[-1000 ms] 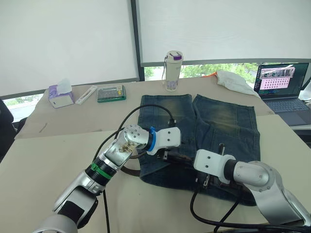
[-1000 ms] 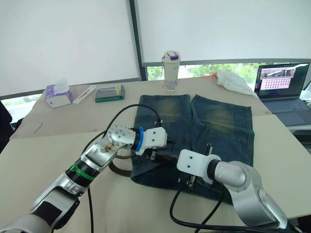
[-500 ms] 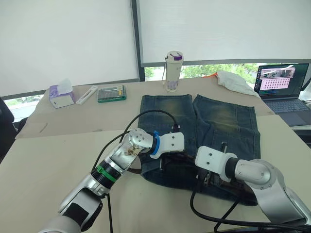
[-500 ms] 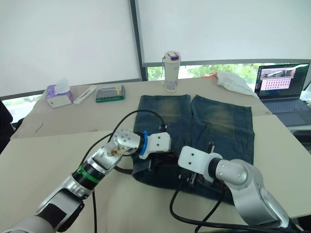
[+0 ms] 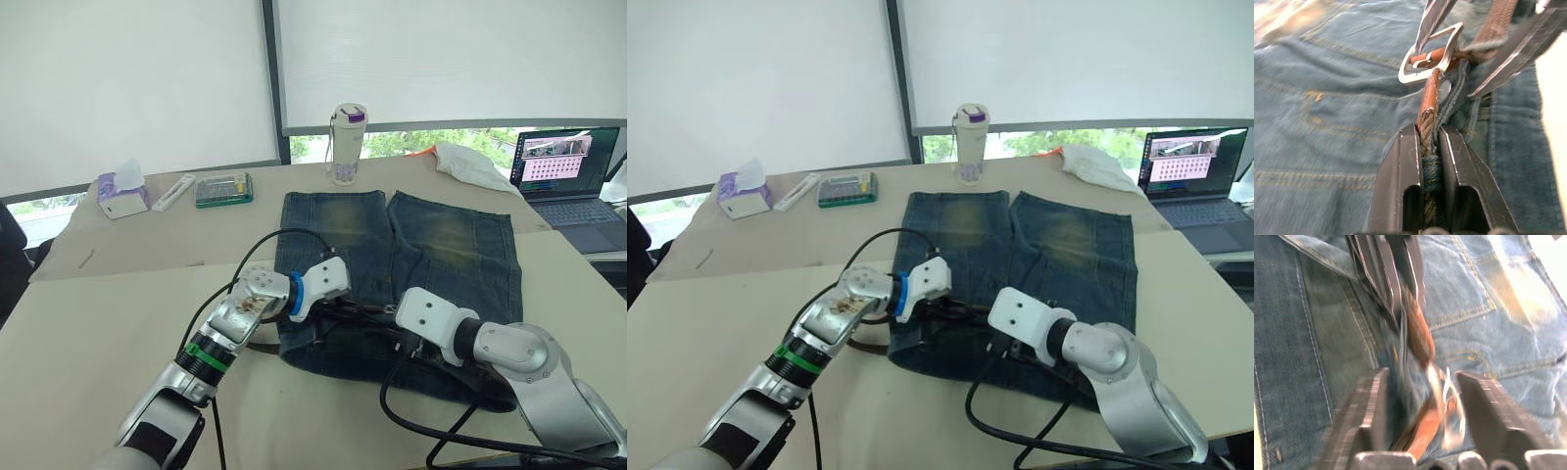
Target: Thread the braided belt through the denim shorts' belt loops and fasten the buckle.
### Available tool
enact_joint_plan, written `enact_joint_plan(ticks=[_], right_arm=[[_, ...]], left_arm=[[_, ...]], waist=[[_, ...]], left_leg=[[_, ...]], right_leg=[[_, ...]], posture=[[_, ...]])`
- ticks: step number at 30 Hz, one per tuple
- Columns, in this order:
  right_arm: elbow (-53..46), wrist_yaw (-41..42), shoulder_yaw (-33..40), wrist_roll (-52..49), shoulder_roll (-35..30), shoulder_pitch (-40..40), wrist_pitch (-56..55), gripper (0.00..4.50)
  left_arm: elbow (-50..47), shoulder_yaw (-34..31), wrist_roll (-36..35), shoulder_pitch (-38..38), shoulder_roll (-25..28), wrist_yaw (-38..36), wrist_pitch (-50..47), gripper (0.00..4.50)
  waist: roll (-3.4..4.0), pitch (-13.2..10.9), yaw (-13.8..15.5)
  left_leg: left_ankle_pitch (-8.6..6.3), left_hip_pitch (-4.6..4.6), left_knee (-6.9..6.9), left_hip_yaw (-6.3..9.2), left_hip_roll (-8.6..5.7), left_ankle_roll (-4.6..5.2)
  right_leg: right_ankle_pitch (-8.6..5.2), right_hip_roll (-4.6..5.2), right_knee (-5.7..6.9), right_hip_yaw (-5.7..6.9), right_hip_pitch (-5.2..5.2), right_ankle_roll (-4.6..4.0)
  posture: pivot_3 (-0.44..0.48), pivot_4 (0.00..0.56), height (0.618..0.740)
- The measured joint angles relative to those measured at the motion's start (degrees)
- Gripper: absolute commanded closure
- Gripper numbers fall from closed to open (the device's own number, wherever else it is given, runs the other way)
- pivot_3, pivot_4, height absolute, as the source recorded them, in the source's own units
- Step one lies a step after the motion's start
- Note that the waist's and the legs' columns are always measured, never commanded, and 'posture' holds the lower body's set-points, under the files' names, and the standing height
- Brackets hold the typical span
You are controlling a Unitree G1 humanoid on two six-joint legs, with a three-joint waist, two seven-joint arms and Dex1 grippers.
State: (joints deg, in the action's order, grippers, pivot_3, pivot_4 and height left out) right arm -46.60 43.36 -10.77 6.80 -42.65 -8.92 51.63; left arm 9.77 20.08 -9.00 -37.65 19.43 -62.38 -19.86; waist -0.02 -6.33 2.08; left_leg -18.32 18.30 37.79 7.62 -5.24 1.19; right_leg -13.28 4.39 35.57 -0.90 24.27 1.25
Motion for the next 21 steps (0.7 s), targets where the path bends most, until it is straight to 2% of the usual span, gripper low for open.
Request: enact_joint_plan(ticks=[3,7,10,11,15,17,18,20,21], right_arm=[[0.78,-1.5,-3.13,-0.18,0.73,2.99,1.38,1.7],[2.35,-3.64,-4.96,-0.66,3.7,3.19,1.51,1.7],[3.34,-4.43,-5.65,-0.95,3.81,3.24,1.48,2.4],[3.62,-4.66,-5.65,-1.01,3.77,3.28,1.47,2.89],[3.34,-4.61,-5.13,-1.48,2.37,3.8,-0.07,4.19],[3.14,-4.18,-3.46,-3.06,2.79,4.32,-0.31,4.2],[2.83,-3.28,-0.84,-5.75,4.26,4.7,0.57,3.48],[0.33,-1.41,4.26,-10.94,7.01,4.63,2.66,2.93],[-1.07,-0.62,6.51,-13.71,8.0,3.58,3.95,2.9]], left_arm=[[0.49,-3.88,-2.7,2.6,-0.17,0.1,0.95,4.48],[0.96,-6.39,-4.08,2.92,-1.62,1.87,0.78,4.48],[0.8,-6.47,-4.42,3.88,-2.26,2.65,0.78,4.48],[0.8,-6.47,-4.42,4.22,-2.48,2.93,0.78,4.48],[0.7,-6.74,-4.46,4.58,-3.92,5.01,0.55,4.48],[0.07,-6.76,-4.46,4.86,-4.13,5.53,0.71,4.48],[-0.21,-6.78,-4.45,4.97,-4.06,5.53,1.15,4.48],[-0.42,-6.92,-4.42,5.15,-3.86,5.47,2.68,4.48],[-0.64,-6.91,-4.42,5.42,-3.62,5.27,3.39,4.48]], waist=[[0.0,0.0,0.05],[0.0,0.0,0.09],[0.01,0.01,0.0],[0.0,0.01,0.0],[0.01,0.01,0.15],[-0.01,0.01,0.1],[0.0,0.01,0.09],[0.01,0.02,0.0],[0.02,0.02,-0.03]], left_leg=[[0.0,0.01,0.02,0.01,0.01,-0.01],[-0.01,-0.04,0.07,0.0,-0.03,-0.01],[-0.01,-0.04,0.07,-0.01,-0.04,-0.01],[-0.01,-0.04,0.07,-0.01,-0.04,-0.01],[-0.01,-0.04,0.07,0.0,-0.07,0.0],[-0.01,-0.03,0.07,0.0,-0.05,0.0],[-0.01,-0.03,0.06,0.0,-0.04,-0.01],[-0.01,-0.03,0.06,-0.01,0.01,-0.01],[-0.01,-0.04,0.06,-0.01,0.01,-0.01]], right_leg=[[0.0,0.03,0.17,-0.01,0.03,0.0],[0.0,0.01,0.12,-0.01,-0.02,0.01],[-0.01,0.01,0.16,-0.01,0.0,0.01],[-0.01,0.01,0.17,-0.01,0.01,0.01],[-0.01,0.0,0.14,0.0,-0.01,0.02],[-0.01,0.01,0.14,-0.01,-0.01,0.02],[-0.01,0.01,0.15,-0.02,0.0,0.01],[-0.01,0.02,0.16,-0.05,0.0,0.01],[-0.01,0.01,0.17,-0.05,0.0,0.01]], posture=[[0.0,0.15,0.74],[0.0,0.15,0.74],[0.0,0.15,0.74],[0.0,0.15,0.74],[0.0,0.15,0.74],[0.0,0.15,0.74],[0.0,0.15,0.74],[0.0,0.15,0.74],[0.0,0.15,0.74]])
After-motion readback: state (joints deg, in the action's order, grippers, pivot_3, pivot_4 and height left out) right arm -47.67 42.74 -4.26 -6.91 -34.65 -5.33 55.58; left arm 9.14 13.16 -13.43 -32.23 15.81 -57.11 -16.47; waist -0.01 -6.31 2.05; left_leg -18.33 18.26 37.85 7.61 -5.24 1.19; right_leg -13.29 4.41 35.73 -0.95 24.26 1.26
